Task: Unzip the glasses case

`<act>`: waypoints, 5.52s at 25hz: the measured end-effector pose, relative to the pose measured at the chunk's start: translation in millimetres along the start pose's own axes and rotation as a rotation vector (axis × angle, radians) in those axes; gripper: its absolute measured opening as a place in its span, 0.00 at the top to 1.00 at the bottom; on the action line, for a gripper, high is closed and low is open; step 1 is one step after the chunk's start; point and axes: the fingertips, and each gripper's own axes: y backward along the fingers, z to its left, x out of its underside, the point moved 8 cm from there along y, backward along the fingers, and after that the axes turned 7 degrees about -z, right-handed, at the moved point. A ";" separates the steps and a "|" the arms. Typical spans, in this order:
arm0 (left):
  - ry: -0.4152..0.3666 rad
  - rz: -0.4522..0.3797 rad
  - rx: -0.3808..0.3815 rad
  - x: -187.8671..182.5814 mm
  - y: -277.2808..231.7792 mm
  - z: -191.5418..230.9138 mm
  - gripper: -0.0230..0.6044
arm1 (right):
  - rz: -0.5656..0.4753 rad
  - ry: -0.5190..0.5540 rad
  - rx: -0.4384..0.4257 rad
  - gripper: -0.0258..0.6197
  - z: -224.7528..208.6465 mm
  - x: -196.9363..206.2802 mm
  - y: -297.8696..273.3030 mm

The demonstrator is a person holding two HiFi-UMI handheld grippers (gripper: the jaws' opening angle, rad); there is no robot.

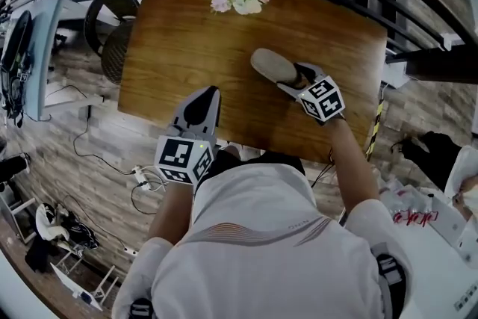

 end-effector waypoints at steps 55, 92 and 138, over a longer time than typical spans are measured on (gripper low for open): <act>0.458 -0.395 0.555 -9.7 -13.7 -5.5 0.45 | -0.935 -1.117 -0.342 0.46 72.9 -108.7 129.5; 0.403 -0.421 0.696 -65.8 -11.4 -17.3 0.42 | -0.670 -0.272 -0.356 0.38 130.4 -146.7 135.6; 0.485 -0.442 0.599 -126.2 -10.2 -10.6 0.50 | -0.546 -0.075 -0.235 0.58 155.1 -151.6 144.8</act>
